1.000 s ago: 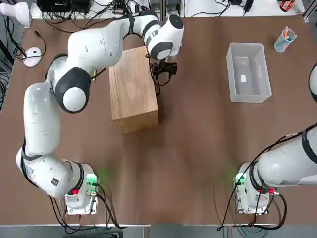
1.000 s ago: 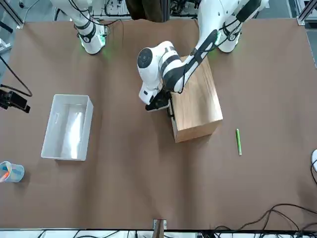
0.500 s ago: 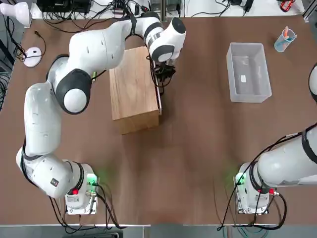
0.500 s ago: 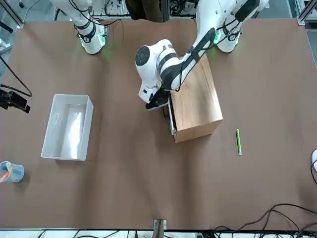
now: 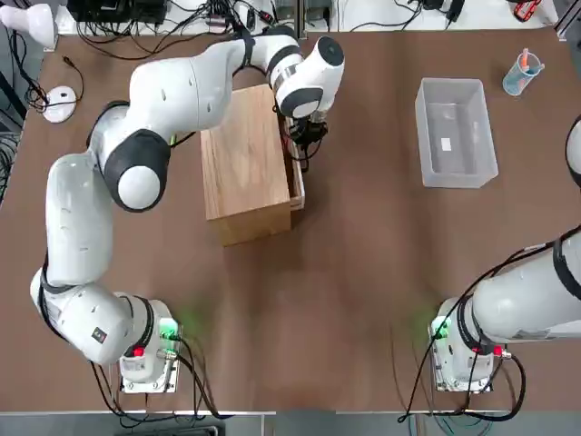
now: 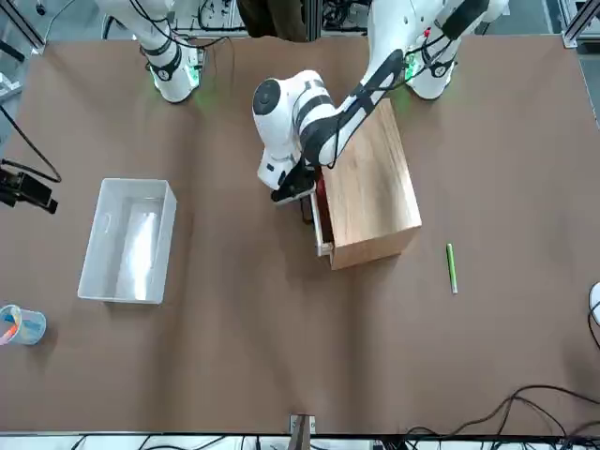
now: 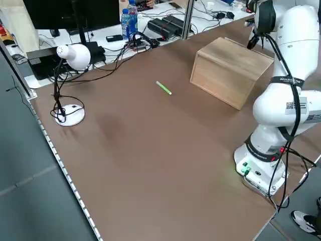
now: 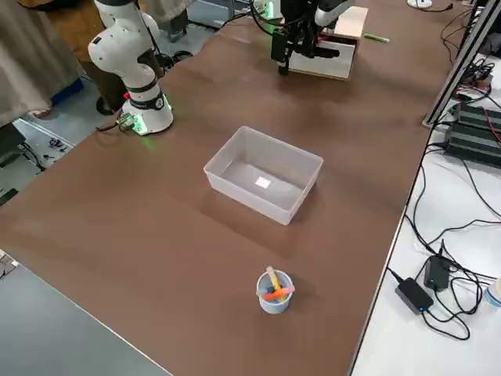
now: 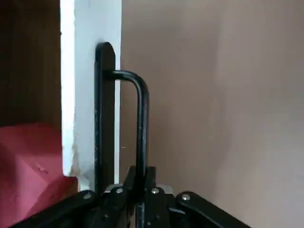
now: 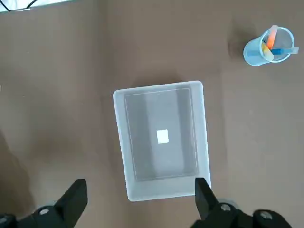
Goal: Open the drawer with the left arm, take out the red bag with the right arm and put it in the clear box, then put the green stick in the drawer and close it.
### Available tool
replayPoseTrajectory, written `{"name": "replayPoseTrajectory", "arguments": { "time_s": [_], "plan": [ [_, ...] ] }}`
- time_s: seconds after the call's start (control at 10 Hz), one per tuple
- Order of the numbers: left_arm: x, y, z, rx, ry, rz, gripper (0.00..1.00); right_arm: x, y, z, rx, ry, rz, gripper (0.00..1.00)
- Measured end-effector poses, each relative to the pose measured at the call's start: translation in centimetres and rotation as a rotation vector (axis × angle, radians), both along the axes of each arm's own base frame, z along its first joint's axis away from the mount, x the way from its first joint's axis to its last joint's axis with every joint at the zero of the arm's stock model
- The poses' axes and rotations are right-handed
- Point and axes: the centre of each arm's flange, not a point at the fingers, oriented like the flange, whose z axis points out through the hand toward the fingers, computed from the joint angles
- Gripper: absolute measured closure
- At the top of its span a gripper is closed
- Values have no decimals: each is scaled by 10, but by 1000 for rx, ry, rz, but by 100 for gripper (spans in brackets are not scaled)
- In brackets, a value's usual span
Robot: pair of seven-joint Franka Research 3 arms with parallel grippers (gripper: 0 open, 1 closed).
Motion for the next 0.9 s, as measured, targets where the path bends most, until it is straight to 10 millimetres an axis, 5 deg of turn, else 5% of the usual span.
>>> {"name": "replayPoseTrajectory", "arguments": {
  "time_s": [0.9],
  "plan": [
    [-7,-23,9,-122,-65,-45,88,0,0,0,0,0,-1,0]
  ]
}}
